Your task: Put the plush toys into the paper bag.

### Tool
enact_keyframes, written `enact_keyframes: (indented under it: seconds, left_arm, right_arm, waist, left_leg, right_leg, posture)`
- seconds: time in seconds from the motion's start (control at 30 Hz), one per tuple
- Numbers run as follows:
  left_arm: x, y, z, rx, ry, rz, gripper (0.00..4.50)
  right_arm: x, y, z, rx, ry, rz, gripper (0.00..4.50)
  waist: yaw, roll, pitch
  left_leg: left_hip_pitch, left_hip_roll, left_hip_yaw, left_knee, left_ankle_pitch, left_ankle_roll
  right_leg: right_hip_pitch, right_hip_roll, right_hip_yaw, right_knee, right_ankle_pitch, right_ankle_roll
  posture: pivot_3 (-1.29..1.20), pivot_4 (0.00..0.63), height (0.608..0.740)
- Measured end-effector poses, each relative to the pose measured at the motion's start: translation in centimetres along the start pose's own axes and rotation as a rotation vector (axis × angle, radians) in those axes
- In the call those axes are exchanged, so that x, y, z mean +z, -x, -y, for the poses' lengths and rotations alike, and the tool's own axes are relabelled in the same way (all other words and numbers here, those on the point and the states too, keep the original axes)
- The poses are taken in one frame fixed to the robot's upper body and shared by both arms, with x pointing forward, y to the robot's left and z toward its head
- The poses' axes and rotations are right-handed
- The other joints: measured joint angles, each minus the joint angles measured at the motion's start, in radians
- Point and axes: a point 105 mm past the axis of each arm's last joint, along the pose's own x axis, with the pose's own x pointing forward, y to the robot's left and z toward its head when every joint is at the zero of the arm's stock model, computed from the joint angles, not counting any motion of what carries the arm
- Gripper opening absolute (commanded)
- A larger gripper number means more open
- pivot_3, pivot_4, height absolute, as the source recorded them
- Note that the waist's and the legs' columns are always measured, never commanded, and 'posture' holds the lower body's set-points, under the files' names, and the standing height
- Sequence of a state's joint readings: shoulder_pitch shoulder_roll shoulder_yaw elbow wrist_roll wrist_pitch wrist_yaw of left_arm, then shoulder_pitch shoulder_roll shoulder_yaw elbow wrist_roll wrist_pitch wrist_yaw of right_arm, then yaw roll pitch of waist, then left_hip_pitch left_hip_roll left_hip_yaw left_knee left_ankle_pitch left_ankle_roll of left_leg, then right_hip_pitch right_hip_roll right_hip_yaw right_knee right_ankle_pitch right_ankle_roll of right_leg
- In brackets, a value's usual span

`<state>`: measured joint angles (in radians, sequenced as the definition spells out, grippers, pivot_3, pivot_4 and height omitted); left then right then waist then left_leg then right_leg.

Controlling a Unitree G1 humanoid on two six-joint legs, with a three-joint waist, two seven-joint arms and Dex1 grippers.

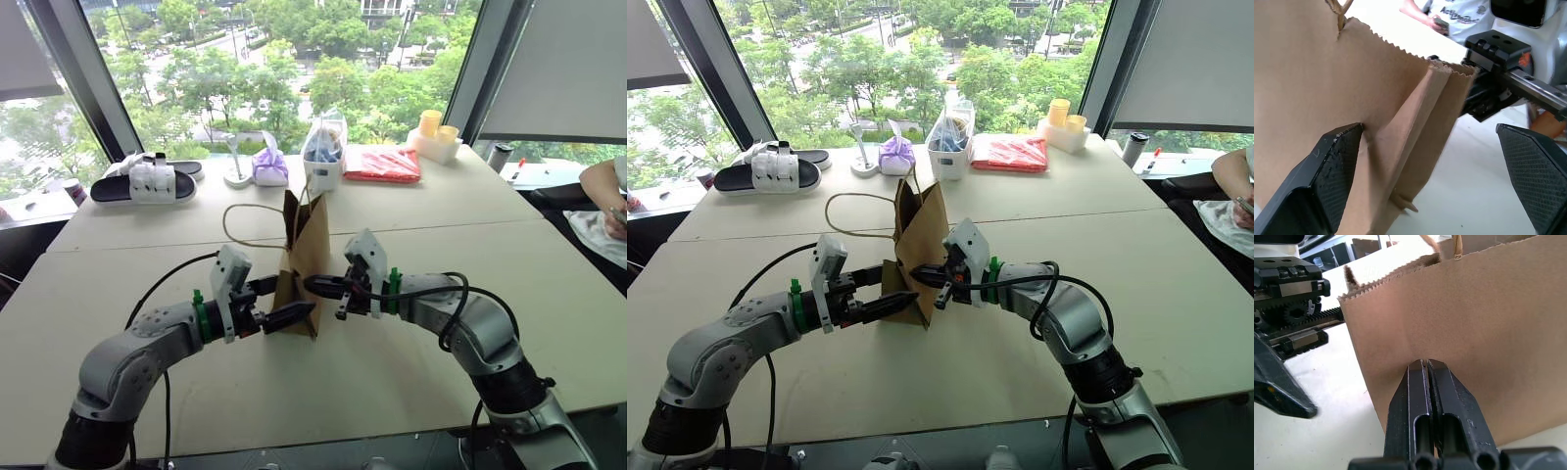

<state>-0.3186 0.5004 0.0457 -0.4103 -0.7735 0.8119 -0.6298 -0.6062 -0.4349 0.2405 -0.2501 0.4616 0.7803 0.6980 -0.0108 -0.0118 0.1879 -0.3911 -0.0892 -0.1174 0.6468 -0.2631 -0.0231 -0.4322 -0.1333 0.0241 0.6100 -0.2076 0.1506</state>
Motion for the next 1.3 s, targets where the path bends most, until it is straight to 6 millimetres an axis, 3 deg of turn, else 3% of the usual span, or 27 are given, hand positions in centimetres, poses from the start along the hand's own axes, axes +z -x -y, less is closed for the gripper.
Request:
enact_keyframes:
  seconds: [0.2,0.47,0.57,0.8,1.07,1.2,1.3]
  left_arm:
    - [-0.3,-1.0,-0.6,0.09,-0.03,0.015,4.5]
    - [-0.6,-0.8,-1.2,0.148,-0.068,0.008,4.5]
    - [-0.6,-0.5,-1.7,0.185,-0.074,0.013,3.59]
    - [-0.8,-0.3,-2.2,0.22,-0.069,0.022,0.16]
    - [-0.8,-0.2,-2.3,0.224,-0.077,0.012,0.03]
    - [-0.4,0.6,-2.6,0.178,-0.1,-0.009,0.03]
    - [0.8,1.4,-2.2,0.023,-0.141,-0.048,0.03]
  right_arm:
    - [-0.1,-0.3,-0.1,0.001,-0.006,-0.01,0.06]
    - [-0.3,-0.3,0.0,-0.017,-0.03,-0.025,0.06]
    - [-0.3,-0.3,0.1,-0.019,-0.031,-0.025,0.0]
    - [0.0,-0.2,-0.2,-0.009,-0.015,-0.023,0.0]
    - [0.0,0.3,-0.5,-0.002,-0.009,-0.03,0.0]
    - [0.0,2.6,0.2,-0.064,-0.011,-0.042,0.0]
    - [-0.1,6.7,1.5,-0.166,-0.042,-0.06,0.0]
  waist:
    - [0.0,0.0,0.0]
    - [-0.001,0.0,0.0]
    - [0.0,0.0,0.0]
    - [-0.001,0.0,0.0]
    - [0.0,0.0,0.0]
    - [0.003,0.0,0.0]
    - [0.014,0.0,0.0]
  left_leg:
    - [0.0,0.0,0.0,0.0,0.0,0.0]
    - [0.0,0.0,0.0,0.0,0.0,0.0]
    - [0.0,0.0,0.0,0.0,0.0,0.0]
    - [0.0,0.0,0.0,0.0,0.0,0.0]
    - [0.0,0.0,0.0,0.0,0.0,0.0]
    - [0.0,0.0,0.0,0.0,0.0,0.0]
    - [-0.001,-0.001,0.002,0.0,0.0,0.0]
  right_leg:
    - [0.0,0.0,0.0,0.0,0.0,0.0]
    - [0.0,0.0,0.0,0.0,0.0,0.0]
    - [0.0,0.0,0.0,0.0,0.0,0.0]
    - [0.0,0.0,0.0,0.0,0.0,0.0]
    - [0.0,0.0,0.0,0.0,0.0,0.0]
    - [0.0,0.0,0.0,0.0,0.0,0.0]
    - [0.0,0.0,-0.002,-0.001,0.0,0.0]
  posture:
    - [0.0,0.15,0.74]
    - [0.0,0.15,0.74]
    - [0.0,0.15,0.74]
    - [0.0,0.15,0.74]
    - [0.0,0.15,0.74]
    - [0.0,0.15,0.74]
    - [0.0,0.15,0.74]
